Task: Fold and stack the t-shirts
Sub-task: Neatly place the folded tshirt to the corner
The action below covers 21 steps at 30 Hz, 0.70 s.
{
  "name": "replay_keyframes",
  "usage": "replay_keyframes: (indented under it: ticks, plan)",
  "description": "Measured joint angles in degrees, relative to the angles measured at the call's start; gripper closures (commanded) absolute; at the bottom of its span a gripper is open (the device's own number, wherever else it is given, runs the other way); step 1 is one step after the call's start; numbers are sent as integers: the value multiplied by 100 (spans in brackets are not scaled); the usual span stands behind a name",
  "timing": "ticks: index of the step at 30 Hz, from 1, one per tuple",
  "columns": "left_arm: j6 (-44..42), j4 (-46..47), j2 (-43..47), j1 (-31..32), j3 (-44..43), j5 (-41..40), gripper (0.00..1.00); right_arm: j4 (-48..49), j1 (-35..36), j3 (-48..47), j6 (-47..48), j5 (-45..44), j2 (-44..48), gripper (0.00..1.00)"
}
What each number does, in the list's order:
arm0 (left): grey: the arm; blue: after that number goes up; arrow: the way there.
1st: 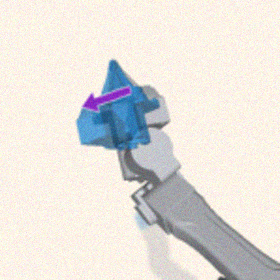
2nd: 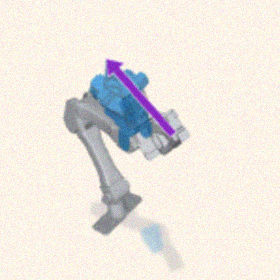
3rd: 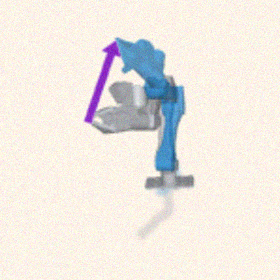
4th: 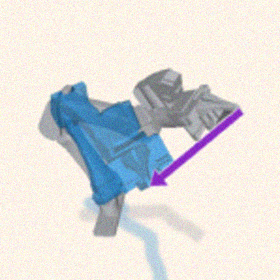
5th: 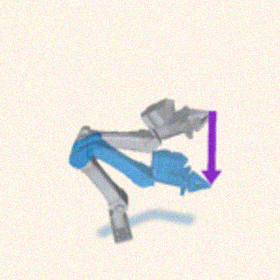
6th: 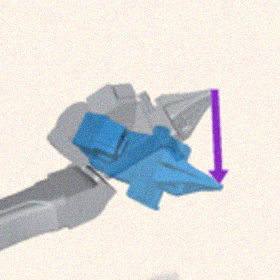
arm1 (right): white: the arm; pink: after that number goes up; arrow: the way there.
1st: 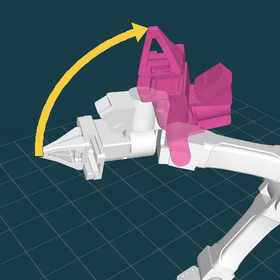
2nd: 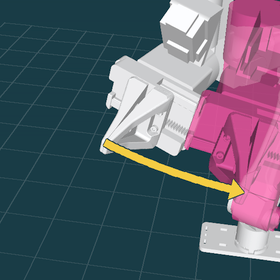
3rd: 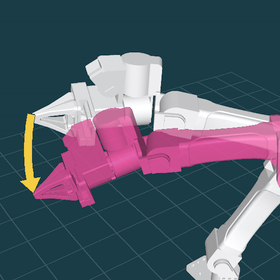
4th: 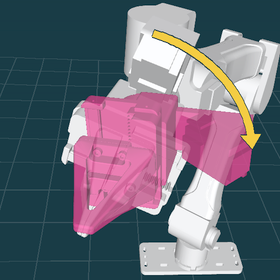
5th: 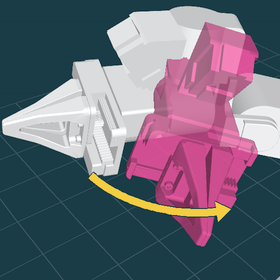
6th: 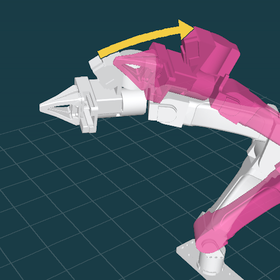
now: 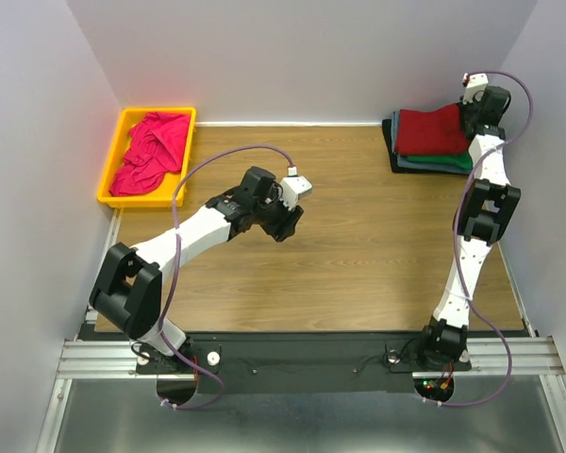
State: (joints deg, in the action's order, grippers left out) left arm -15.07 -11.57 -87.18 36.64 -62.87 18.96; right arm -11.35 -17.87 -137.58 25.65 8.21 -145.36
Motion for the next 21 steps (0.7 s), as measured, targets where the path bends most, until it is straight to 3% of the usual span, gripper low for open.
replay_keyframes:
  ticks: [1, 2, 5, 11, 14, 21]
  plan:
    - [-2, -24, -9, 0, 0, -7, 38, 15, -9, 0, 42, -28, -26, 75]
    - [-9, -44, -15, 0, 0, -13, 38, 31, -20, 0, 81, -61, -55, 63]
    - [-22, -92, -15, 0, -2, -20, 38, 85, -28, 0, 190, -181, -94, 46]
    - [-20, -177, -15, -79, -7, 44, 37, 304, -46, 0, 323, -400, -96, 28]
    - [11, -219, -11, -269, -7, 219, 37, 323, -48, 24, 256, -437, -61, 11]
    - [111, -315, 225, -942, -7, 577, 37, 306, -48, 605, -184, -413, 708, 10]
